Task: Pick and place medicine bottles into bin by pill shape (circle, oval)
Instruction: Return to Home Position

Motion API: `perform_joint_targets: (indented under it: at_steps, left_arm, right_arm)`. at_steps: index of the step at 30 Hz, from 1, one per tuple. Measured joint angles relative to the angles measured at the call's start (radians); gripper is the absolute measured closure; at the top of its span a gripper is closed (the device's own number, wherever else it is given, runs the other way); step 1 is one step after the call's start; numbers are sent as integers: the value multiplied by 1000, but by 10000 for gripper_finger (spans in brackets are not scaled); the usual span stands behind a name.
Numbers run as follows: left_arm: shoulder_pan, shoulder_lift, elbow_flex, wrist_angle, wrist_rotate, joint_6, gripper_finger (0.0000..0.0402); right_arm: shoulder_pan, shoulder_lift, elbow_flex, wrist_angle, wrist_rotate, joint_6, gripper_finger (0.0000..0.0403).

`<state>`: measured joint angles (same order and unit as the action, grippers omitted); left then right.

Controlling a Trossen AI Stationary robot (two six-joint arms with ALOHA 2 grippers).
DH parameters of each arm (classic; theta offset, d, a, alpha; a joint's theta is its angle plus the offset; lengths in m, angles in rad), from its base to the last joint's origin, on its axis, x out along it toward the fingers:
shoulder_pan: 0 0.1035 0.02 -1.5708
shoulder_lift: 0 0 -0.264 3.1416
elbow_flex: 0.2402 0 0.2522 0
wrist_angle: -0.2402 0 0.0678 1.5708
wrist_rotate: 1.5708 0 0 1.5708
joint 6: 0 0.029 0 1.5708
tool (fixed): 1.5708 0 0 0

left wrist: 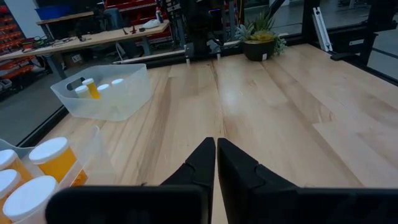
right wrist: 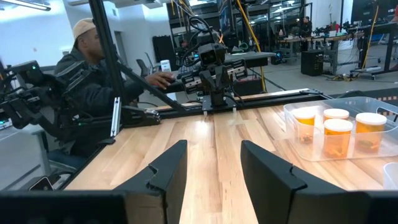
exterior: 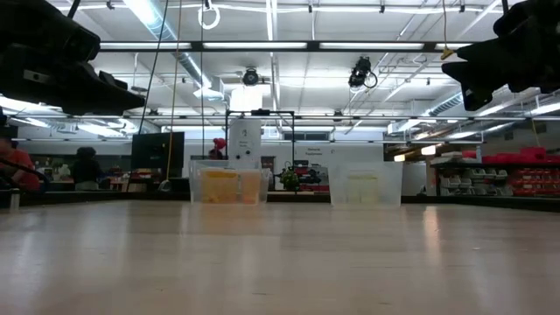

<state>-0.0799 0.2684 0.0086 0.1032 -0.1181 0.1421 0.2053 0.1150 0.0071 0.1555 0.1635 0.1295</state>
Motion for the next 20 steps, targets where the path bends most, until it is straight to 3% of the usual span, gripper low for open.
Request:
perform_joint_targets:
  at_steps: [20]
  left_arm:
    - [0,0,0,0,0,0,375]
  right_arm:
    - [0,0,0,0,0,0,246]
